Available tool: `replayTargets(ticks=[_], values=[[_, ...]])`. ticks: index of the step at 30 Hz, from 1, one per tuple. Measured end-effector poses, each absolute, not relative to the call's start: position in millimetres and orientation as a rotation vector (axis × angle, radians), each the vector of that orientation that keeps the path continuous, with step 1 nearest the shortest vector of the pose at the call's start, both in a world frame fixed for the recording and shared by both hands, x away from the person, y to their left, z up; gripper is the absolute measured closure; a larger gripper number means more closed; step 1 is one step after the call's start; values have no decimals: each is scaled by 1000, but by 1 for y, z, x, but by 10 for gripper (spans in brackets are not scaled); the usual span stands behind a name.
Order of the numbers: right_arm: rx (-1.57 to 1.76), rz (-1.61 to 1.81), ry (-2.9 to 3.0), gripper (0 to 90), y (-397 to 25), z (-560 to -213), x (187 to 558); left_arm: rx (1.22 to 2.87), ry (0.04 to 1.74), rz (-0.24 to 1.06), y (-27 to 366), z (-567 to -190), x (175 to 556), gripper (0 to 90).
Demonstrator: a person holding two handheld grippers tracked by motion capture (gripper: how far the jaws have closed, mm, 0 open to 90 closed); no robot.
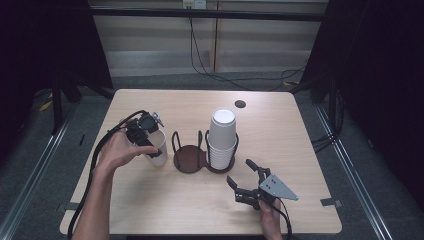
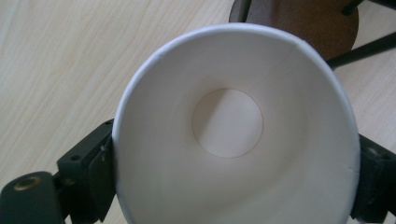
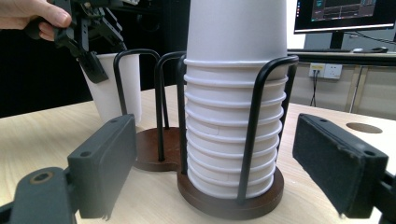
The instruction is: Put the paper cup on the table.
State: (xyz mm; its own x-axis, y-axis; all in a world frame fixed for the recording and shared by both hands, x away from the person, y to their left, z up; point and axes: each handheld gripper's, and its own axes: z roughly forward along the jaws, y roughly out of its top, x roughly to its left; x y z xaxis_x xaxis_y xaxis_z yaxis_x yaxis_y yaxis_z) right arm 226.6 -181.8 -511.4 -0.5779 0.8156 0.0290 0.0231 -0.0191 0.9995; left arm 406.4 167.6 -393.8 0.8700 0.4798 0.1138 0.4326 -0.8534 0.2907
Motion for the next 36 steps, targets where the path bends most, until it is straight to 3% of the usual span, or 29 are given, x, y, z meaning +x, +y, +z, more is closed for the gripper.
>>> replayTargets(ticks=[36], values=[[884, 1659, 1647, 137, -182, -511, 227, 2666, 755, 248, 175, -421, 411, 51]])
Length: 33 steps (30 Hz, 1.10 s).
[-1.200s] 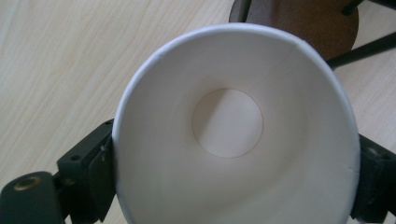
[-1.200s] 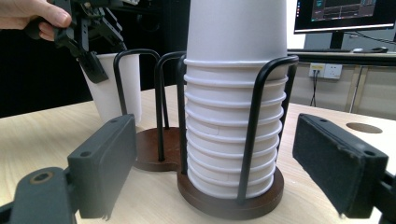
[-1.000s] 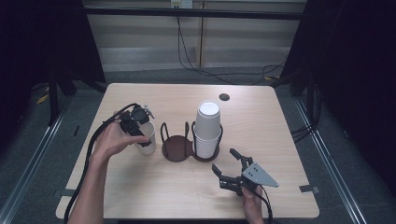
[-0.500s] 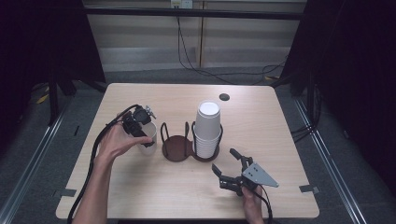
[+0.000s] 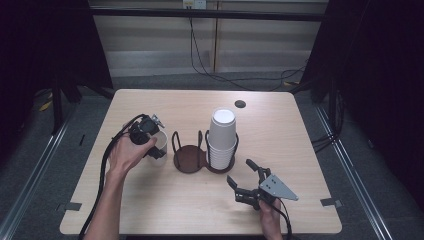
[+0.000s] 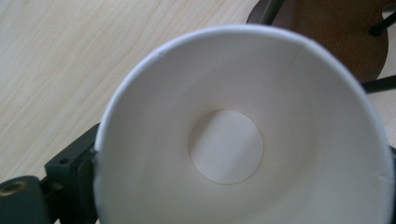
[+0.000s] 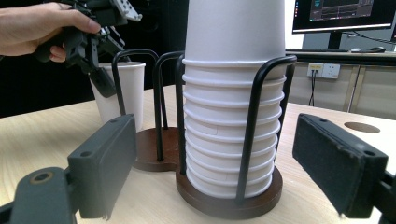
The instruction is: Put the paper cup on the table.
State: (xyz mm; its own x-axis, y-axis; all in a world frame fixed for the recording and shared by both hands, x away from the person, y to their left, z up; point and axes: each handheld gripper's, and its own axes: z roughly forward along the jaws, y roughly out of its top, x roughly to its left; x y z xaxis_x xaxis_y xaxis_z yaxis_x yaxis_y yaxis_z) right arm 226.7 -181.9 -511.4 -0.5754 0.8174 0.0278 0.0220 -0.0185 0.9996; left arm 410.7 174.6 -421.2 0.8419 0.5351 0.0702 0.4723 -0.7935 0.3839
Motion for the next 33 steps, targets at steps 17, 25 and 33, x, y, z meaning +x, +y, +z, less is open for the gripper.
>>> replayTargets(ticks=[17, 25, 33], values=[[884, 1658, 1647, 136, -182, -511, 227, 2485, 747, 163, 202, -448, 400, 37], [884, 1659, 1645, 137, -182, -511, 227, 2400, 785, 147, 212, -463, 392, 72], [885, 1658, 1644, 137, -182, -511, 227, 2336, 802, 179, 221, -467, 380, 75]])
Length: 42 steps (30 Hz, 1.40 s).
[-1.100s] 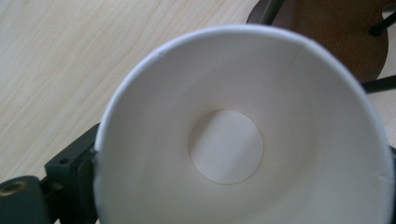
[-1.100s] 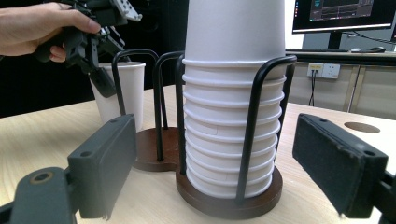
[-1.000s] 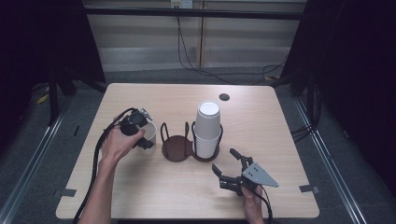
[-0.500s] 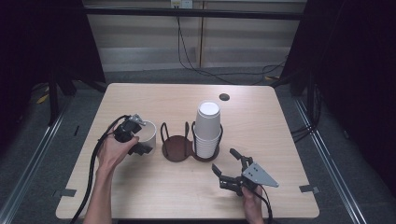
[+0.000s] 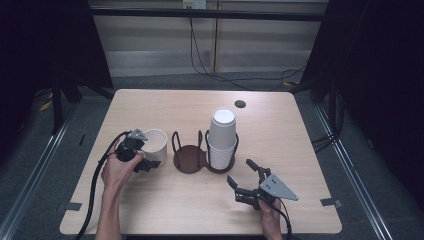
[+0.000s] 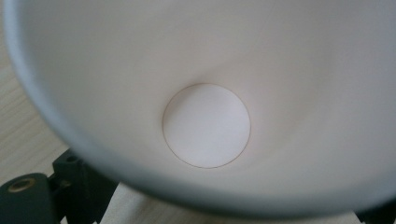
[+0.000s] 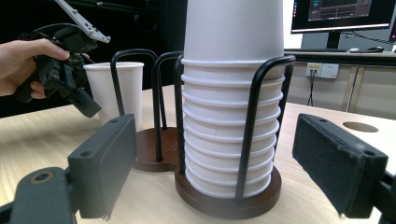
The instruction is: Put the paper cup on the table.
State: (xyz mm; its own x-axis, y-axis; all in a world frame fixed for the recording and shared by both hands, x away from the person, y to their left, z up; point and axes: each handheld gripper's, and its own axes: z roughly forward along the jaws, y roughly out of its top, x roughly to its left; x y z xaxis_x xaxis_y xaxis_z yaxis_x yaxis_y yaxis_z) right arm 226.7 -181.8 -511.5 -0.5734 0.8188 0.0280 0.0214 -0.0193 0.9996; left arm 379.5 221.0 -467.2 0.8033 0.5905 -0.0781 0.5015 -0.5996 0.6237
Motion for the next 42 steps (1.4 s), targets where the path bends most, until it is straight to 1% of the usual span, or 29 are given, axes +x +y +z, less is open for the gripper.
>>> replayTargets(ticks=[1, 4, 5, 10, 11, 12, 13, 15, 17, 18, 25, 27, 29, 33, 34, 36, 37, 39, 42], values=[[885, 1659, 1645, 137, -182, -511, 227, 2336, 804, 174, 222, -468, 379, 75], [884, 1659, 1645, 136, -182, -511, 227, 2328, 801, 230, 221, -468, 372, 74], [886, 1659, 1645, 136, -182, -511, 226, 2320, 805, 222, 223, -468, 371, 74], [886, 1659, 1646, 137, -182, -511, 226, 2225, 836, 245, 232, -472, 359, 75], [886, 1659, 1645, 137, -182, -511, 226, 2201, 839, 245, 234, -472, 357, 79], [885, 1659, 1645, 137, -182, -511, 227, 2116, 853, 267, 236, -473, 353, 99], [884, 1659, 1645, 137, -182, -511, 227, 2097, 844, 270, 236, -473, 351, 120], [886, 1659, 1646, 136, -182, -511, 226, 2091, 850, 296, 236, -473, 344, 137], [887, 1659, 1646, 136, -182, -511, 226, 2071, 858, 295, 237, -473, 339, 155], [884, 1659, 1645, 137, -182, -511, 227, 2055, 861, 324, 239, -473, 335, 155], [884, 1659, 1645, 136, -182, -511, 227, 1979, 859, 365, 249, -473, 315, 161], [884, 1659, 1645, 137, -182, -511, 227, 1950, 851, 373, 250, -472, 310, 169], [886, 1659, 1646, 137, -182, -511, 226, 1899, 835, 381, 251, -471, 302, 203], [886, 1659, 1646, 137, -182, -511, 226, 1846, 824, 367, 250, -470, 290, 193], [884, 1659, 1645, 136, -182, -511, 227, 1810, 826, 328, 251, -472, 287, 193], [886, 1659, 1645, 136, -182, -511, 226, 1760, 841, 343, 251, -475, 280, 193], [887, 1659, 1646, 136, -182, -511, 226, 1750, 837, 359, 249, -477, 277, 192], [886, 1659, 1646, 136, -182, -511, 226, 1749, 811, 339, 245, -480, 273, 192], [887, 1659, 1646, 136, -182, -511, 226, 1754, 751, 353, 236, -480, 267, 188]])
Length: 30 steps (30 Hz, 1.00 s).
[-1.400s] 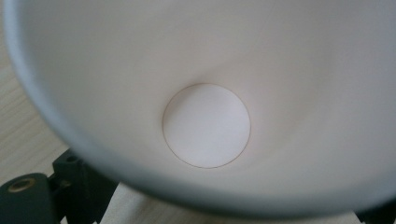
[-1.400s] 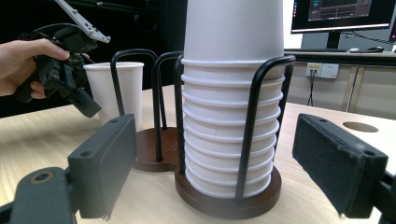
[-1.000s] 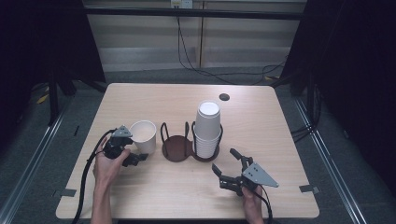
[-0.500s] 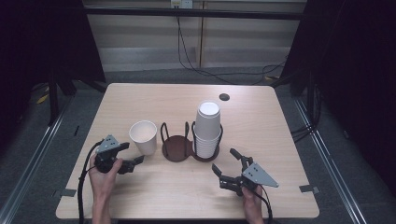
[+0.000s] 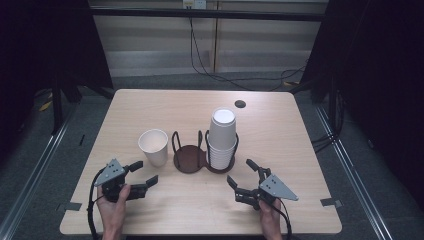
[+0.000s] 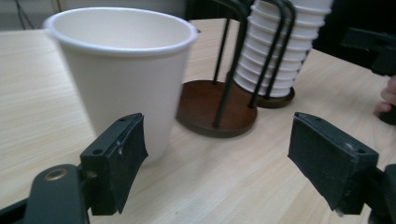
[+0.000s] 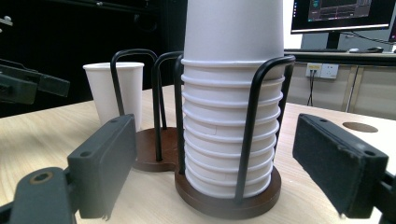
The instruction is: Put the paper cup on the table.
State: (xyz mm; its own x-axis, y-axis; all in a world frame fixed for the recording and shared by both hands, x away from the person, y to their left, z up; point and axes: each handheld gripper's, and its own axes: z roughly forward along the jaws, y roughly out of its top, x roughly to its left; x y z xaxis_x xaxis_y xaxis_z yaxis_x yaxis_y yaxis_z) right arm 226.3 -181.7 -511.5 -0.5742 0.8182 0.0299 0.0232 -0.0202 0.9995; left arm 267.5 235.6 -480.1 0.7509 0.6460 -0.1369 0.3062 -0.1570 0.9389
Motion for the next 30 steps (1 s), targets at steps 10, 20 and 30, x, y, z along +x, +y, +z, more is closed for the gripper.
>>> replayTargets(ticks=[10, 20, 30], values=[[889, 1654, 1639, 136, -182, -512, 226, 1676, 705, 361, 200, -494, 262, 189], [889, 1655, 1640, 137, -182, -512, 226, 1717, 514, 375, 157, -498, 247, 180], [889, 1655, 1641, 137, -182, -512, 226, 1584, 532, 477, 153, -507, 236, 179]])
